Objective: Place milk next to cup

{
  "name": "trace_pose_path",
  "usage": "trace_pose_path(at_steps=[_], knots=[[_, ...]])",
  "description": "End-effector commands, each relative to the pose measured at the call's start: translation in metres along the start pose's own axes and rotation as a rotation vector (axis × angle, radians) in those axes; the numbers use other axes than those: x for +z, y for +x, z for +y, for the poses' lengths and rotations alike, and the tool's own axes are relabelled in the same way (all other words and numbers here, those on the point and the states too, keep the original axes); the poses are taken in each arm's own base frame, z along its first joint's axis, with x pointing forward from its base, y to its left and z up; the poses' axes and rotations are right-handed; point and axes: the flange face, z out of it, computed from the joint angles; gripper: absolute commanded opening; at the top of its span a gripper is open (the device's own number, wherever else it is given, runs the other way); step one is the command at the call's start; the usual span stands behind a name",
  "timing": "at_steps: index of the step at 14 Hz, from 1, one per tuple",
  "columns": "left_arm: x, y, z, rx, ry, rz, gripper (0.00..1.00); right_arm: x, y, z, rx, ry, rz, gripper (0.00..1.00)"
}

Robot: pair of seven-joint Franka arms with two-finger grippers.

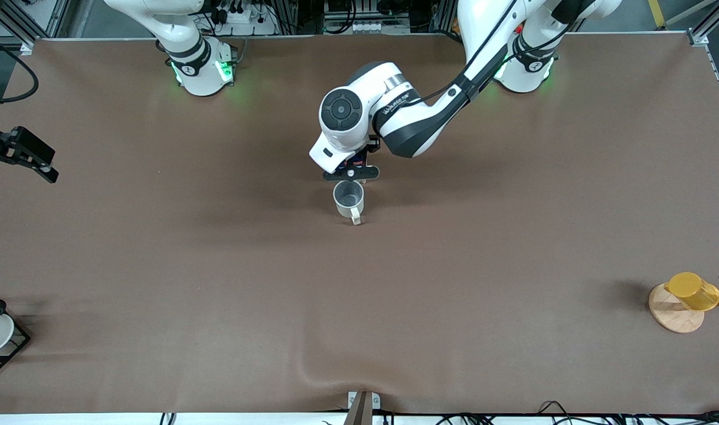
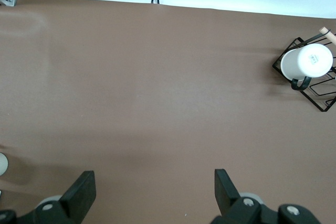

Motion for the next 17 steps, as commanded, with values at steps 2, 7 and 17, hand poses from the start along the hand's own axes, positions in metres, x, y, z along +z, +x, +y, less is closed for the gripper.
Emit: trace_pose_path(at_steps=[2,7,17], knots=[[-0.001,0.008,0.002,0.013,0.002,0.033,0.45,0.005,-0.007,0.013,-0.01,0.017,-0.002,1.0],[0.006,0.006,0.005,0.016,0.011,0.033,0.58,0.007,-0.005,0.009,-0.026,-0.003,-0.017,1.0],[-0.076,-0.028,-0.008,0.016,-0.016,0.103,1.0,-0.013,-0.004,0.009,-0.018,-0.005,0.007,1.0]])
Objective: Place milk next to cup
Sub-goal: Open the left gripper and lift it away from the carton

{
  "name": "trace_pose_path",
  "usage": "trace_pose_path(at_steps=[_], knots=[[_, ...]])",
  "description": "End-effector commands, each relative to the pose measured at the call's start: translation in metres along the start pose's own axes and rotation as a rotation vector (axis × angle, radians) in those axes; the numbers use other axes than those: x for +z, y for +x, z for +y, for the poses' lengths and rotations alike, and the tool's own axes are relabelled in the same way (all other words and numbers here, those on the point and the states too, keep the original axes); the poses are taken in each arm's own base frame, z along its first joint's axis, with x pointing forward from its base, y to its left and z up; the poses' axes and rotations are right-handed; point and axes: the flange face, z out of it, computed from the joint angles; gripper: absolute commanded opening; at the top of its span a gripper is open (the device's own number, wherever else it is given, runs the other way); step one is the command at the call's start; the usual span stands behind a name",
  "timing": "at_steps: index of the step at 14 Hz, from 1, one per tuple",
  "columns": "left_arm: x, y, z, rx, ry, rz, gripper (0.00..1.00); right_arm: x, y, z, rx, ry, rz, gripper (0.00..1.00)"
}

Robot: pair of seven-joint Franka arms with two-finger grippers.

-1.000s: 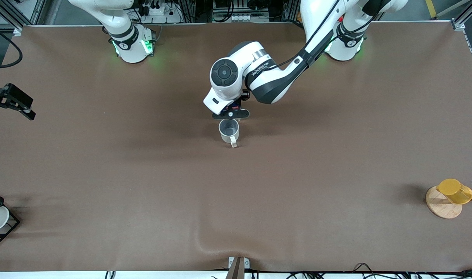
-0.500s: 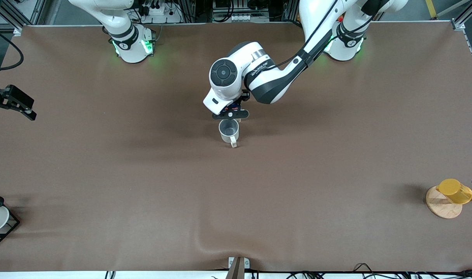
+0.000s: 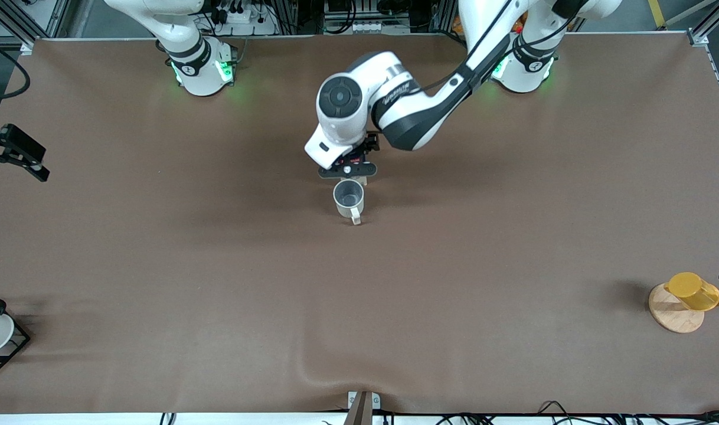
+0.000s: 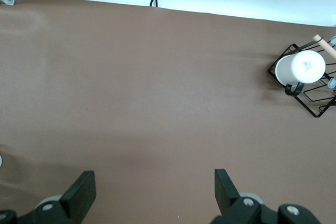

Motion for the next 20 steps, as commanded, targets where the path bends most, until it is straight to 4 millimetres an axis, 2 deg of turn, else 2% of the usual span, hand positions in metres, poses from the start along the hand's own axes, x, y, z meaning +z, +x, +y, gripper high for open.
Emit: trace_pose_path(at_steps=[1,2,3,6,7,9,11,13,16,20], knots=[[-0.044,-0.019,-0.016,0.007,0.042,0.031,1.0,-0.006,-0.004,0.002,0.001,0.0,-0.006,1.0],[-0.065,-0.023,-0.027,0.0,0.051,0.043,1.0,-0.006,-0.004,0.001,0.0,0.001,-0.005,1.0],[-0.1,-0.015,-0.05,-0.035,0.035,0.075,1.0,-0.006,-0.004,0.001,0.0,0.001,-0.005,1.0],[-0.206,0.024,-0.149,-0.203,-0.051,0.196,1.0,-0.005,-0.004,0.003,0.0,0.001,-0.009,1.0],[-0.23,0.034,-0.183,-0.238,-0.066,0.225,1.0,-0.005,-0.005,0.002,0.001,0.001,-0.015,1.0],[-0.265,0.052,-0.249,-0.219,-0.061,0.267,1.0,-0.005,-0.004,-0.005,-0.011,0.002,-0.014,1.0],[-0.278,0.08,-0.316,-0.173,-0.046,0.28,1.0,-0.005,-0.004,-0.002,-0.005,0.002,-0.015,1.0],[-0.28,0.1,-0.364,-0.148,-0.031,0.28,1.0,-0.005,-0.004,-0.001,-0.005,0.002,-0.015,1.0],[-0.275,0.109,-0.385,-0.167,-0.021,0.266,1.0,-0.005,-0.004,-0.002,-0.004,0.004,-0.016,1.0],[-0.279,0.106,-0.406,-0.203,-0.008,0.24,1.0,-0.006,-0.004,-0.002,-0.006,0.002,-0.012,1.0]])
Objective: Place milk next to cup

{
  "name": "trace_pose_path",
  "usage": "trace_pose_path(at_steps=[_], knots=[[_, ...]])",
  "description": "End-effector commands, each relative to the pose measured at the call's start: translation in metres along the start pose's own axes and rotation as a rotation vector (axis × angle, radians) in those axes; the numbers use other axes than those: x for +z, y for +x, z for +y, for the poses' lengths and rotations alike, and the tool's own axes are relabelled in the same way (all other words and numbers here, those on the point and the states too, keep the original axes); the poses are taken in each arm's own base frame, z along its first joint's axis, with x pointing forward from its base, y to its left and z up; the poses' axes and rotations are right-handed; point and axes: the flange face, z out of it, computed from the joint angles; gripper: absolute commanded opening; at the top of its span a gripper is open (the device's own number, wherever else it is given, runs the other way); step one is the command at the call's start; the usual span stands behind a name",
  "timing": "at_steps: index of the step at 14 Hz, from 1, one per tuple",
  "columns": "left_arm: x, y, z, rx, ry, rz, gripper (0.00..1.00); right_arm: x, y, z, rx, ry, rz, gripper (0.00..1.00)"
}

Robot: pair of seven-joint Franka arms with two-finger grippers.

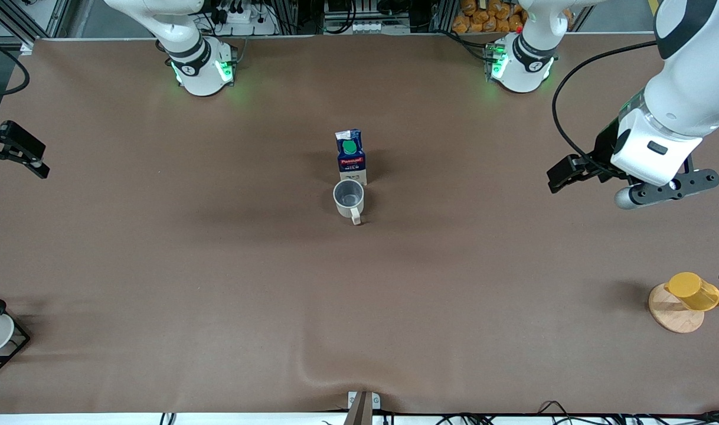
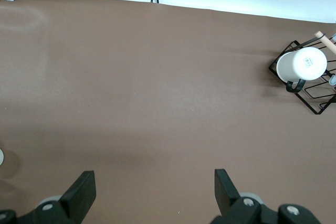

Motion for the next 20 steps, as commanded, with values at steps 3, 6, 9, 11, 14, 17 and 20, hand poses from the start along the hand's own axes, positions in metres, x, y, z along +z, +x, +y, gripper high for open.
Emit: trace_pose_path(at_steps=[3,6,9,11,14,17,20], knots=[[-0.019,-0.013,-0.032,0.027,0.04,-0.005,1.0,-0.006,-0.003,0.002,-0.002,-0.001,0.001,1.0],[-0.026,-0.012,-0.069,0.11,0.066,0.003,1.0,-0.005,-0.002,0.0,-0.002,0.0,0.0,1.0],[-0.026,-0.009,-0.102,0.133,0.076,-0.001,1.0,-0.004,-0.003,0.001,0.0,0.0,-0.003,1.0],[-0.022,-0.009,-0.123,0.151,0.082,-0.005,1.0,-0.004,-0.003,0.001,0.0,0.0,-0.003,1.0],[-0.024,-0.006,-0.139,0.173,0.079,0.001,1.0,-0.004,-0.003,0.003,0.001,-0.001,-0.004,1.0],[-0.024,-0.005,-0.139,0.173,0.078,-0.004,1.0,-0.004,-0.003,0.005,0.0,-0.001,-0.004,1.0],[-0.019,-0.01,-0.134,0.177,0.051,-0.051,1.0,-0.003,-0.003,0.004,0.0,-0.001,-0.005,1.0]])
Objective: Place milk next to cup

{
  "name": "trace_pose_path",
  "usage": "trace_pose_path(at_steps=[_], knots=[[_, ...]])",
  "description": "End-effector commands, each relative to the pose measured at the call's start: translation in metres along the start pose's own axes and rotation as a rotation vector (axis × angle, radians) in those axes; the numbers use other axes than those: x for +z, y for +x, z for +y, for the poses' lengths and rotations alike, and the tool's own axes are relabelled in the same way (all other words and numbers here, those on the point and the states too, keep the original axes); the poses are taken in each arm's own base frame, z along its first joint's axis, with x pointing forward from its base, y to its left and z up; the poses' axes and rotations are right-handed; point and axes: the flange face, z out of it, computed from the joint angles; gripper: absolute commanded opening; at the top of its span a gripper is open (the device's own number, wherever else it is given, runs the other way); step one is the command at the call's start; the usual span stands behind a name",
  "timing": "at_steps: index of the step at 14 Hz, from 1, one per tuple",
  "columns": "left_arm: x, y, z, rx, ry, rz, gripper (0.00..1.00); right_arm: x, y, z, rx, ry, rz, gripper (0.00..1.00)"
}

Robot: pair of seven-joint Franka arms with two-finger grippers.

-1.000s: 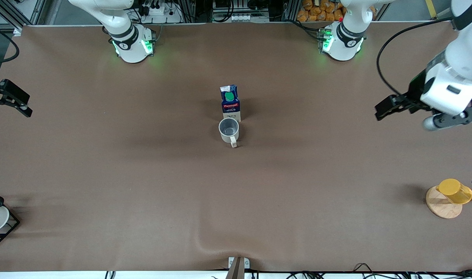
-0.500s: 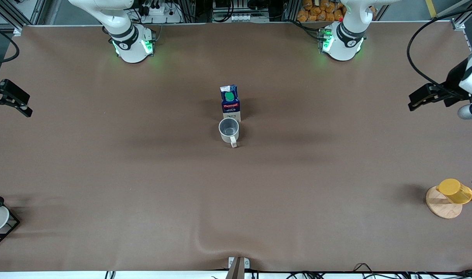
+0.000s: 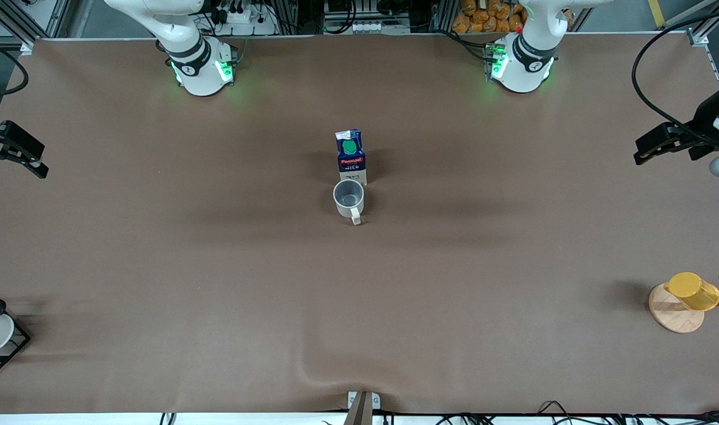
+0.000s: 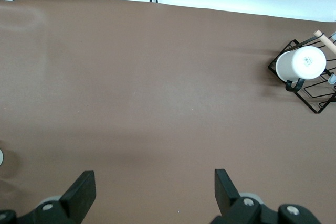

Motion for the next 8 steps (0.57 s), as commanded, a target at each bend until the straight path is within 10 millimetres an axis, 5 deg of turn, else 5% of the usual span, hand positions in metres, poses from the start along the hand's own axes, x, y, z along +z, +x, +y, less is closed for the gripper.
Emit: trace_pose_path(at_steps=[1,8], knots=[[0.0004,-0.013,0.005,0.015,-0.039,-0.041,1.0,-0.0029,-0.0021,0.0021,-0.003,0.0,-0.003,1.0],[-0.0006,-0.0176,0.0066,0.019,-0.024,-0.081,1.0,-0.0029,-0.0021,0.0021,-0.003,0.0,-0.003,1.0]])
